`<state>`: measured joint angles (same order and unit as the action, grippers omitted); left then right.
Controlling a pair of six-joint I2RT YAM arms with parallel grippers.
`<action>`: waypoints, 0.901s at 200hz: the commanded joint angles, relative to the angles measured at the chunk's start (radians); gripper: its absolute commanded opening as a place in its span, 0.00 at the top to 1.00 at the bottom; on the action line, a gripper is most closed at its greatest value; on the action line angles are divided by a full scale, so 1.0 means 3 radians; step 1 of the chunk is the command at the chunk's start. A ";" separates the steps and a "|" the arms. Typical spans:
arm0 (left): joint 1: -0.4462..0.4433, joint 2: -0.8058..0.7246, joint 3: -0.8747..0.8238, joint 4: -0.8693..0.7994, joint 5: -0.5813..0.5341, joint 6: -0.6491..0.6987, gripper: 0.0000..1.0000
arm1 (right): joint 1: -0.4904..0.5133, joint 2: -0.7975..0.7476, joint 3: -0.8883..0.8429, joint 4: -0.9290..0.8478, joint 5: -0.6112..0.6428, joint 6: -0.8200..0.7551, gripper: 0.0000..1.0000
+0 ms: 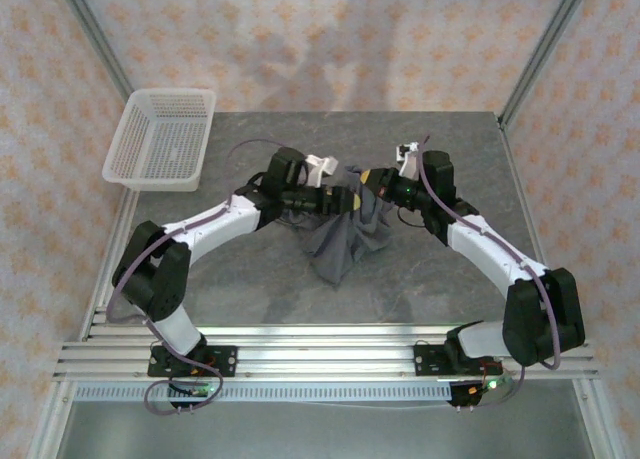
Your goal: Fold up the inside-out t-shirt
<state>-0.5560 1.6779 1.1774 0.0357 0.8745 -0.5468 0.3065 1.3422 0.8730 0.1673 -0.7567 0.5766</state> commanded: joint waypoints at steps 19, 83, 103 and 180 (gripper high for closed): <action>-0.0049 0.0140 0.0215 -0.0249 -0.0379 0.0227 0.31 | -0.0013 0.0028 0.0081 0.0226 -0.0074 0.0102 1.00; 0.0011 0.0070 0.0109 -0.0403 -0.0858 0.0189 1.00 | -0.0049 -0.0044 0.0074 0.0046 0.0017 0.0123 0.96; 0.0150 -0.0031 -0.0100 -0.0241 -0.0869 0.0060 1.00 | -0.0135 -0.0080 0.0040 -0.0026 0.0008 0.0123 1.00; 0.0427 -0.0256 -0.0631 -0.0318 -0.0774 -0.0043 0.78 | -0.0434 -0.0276 -0.0254 0.0076 -0.0303 0.0111 1.00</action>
<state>-0.4267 1.6547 1.0374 -0.0376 0.6609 -0.5709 0.1886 1.2930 0.8040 0.1753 -0.8021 0.6388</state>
